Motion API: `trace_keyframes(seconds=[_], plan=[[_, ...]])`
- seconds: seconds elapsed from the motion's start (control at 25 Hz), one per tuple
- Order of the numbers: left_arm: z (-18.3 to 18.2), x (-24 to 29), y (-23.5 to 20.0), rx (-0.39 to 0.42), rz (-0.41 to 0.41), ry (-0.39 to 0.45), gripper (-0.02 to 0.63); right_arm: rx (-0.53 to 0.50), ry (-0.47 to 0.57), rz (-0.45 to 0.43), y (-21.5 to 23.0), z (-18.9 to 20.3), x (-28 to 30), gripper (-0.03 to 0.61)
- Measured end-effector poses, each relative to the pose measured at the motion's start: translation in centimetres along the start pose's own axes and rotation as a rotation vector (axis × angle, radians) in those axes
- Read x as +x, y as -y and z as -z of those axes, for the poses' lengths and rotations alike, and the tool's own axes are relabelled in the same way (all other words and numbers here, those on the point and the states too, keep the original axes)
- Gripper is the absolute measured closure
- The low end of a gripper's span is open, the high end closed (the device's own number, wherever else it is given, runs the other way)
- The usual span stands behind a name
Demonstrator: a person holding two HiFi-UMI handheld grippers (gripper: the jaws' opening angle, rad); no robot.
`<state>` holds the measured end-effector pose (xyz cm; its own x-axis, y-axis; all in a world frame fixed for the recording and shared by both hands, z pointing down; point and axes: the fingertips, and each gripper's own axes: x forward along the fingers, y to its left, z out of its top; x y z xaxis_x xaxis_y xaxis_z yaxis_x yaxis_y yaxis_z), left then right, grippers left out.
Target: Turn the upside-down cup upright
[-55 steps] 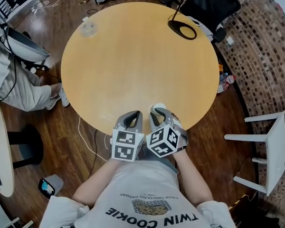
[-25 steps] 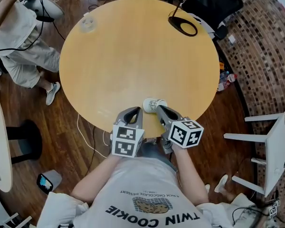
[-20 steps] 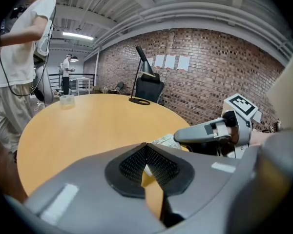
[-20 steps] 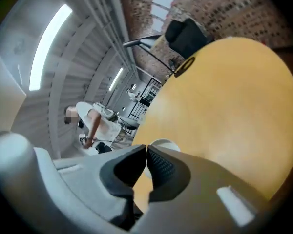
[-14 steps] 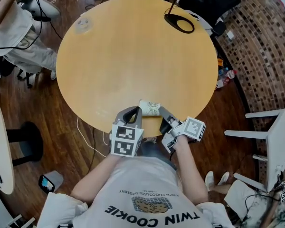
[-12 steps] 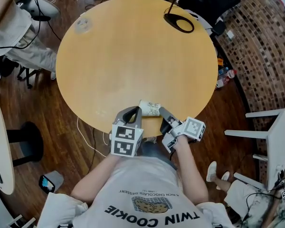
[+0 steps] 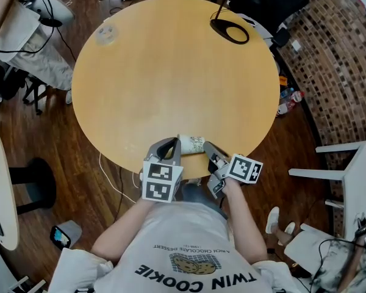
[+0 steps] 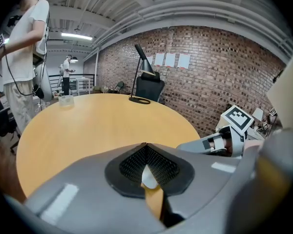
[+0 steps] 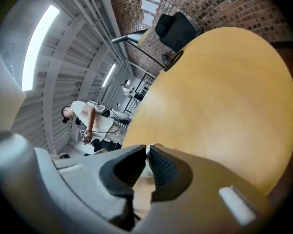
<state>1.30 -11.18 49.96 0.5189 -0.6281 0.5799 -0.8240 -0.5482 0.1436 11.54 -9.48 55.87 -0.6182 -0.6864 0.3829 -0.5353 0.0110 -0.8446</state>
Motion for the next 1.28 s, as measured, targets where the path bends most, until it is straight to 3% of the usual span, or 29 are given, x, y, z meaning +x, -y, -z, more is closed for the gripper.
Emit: trace_keyframes(seconds=[0.4, 0.6, 0.72, 0.8, 0.92, 1.0, 1.08, 1.28], plan=[[0.4, -0.2, -0.1, -0.006, -0.006, -0.002, 0.612, -0.448, -0.123, 0.128, -0.9, -0.1, 0.3, 0.563], [0.0, 0.0, -0.1, -0.011, -0.001, -0.001, 0.612, -0.517, -0.133, 0.183, -0.7, -1.0, 0.5, 0.563], [-0.1, -0.1, -0.4, -0.015, -0.006, 0.000, 0.612, -0.617, -0.148, 0.187, -1.3, -1.1, 0.4, 0.563], [0.0, -0.2, -0.6, -0.018, -0.011, 0.001, 0.612, -0.776, -0.196, 0.169, -2.1, -0.8, 0.7, 0.561], [0.0, -0.4, -0.6, -0.022, -0.016, 0.004, 0.612, -1.117, -0.357, 0.132, -3.2, 0.6, 1.3, 0.543], [0.0, -0.5, -0.6, -0.024, -0.019, 0.004, 0.612, -1.290, -0.485, 0.099, -3.6, 1.6, 1.6, 0.471], [0.1, -0.7, -0.7, -0.031, -0.026, 0.004, 0.612, -1.402, -0.576, 0.080, -3.9, 2.0, 2.0, 0.416], [0.4, -1.1, -1.2, -0.048, -0.047, 0.008, 0.612, -1.599, -0.685, 0.065, -4.1, 1.9, 4.1, 0.391]])
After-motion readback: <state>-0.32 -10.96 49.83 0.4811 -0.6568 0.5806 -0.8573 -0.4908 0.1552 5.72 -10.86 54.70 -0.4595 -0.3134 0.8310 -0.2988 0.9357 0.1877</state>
